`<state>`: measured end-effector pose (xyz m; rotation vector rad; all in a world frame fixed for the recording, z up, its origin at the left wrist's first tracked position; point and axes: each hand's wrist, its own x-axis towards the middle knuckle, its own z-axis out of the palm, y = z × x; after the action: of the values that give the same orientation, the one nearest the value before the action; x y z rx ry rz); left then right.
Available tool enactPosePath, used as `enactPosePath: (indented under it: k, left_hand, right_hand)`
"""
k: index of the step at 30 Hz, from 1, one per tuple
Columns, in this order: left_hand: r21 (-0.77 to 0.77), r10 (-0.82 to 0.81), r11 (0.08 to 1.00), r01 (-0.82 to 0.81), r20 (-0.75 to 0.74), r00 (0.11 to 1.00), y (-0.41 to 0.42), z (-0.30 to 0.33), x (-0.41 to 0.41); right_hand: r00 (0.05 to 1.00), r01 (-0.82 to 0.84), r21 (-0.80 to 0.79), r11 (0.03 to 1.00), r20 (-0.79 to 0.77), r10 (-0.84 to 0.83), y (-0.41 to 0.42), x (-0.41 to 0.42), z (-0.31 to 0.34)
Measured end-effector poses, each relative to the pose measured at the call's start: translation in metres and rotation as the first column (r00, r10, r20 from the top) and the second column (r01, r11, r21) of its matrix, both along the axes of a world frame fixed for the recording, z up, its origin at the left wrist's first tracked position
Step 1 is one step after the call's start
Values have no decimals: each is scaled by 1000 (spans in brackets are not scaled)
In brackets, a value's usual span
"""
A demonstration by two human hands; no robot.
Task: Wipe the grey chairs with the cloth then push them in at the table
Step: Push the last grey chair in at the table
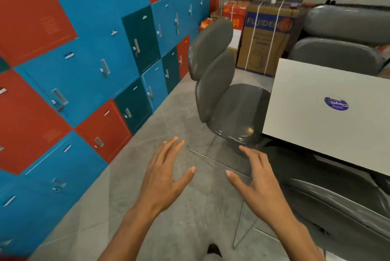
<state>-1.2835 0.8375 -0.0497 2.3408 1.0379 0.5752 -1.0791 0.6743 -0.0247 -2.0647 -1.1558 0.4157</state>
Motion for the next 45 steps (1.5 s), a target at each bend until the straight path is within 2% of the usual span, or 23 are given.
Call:
enactPosePath:
  k: [6, 13, 29, 37, 45]
  left_hand:
    - [-21, 49, 999, -49, 0, 999, 55, 0, 7]
    - [-48, 94, 994, -95, -25, 995, 155, -1, 42]
    - [-101, -16, 995, 18, 20, 1000, 369, 22, 173]
    - [-102, -146, 984, 149, 36, 989, 495, 12, 214]
    - [-73, -407, 911, 405, -18, 913, 645, 16, 260]
  right_hand:
    - [997, -56, 6, 998, -49, 56, 78, 6, -11]
    - [992, -62, 50, 997, -111, 67, 186, 39, -21]
    - [989, 36, 49, 998, -143, -28, 393, 147, -2]
    - [979, 162, 30, 986, -132, -156, 504, 171, -8]
    - [908, 411, -6, 912, -91, -410, 619, 174, -4]
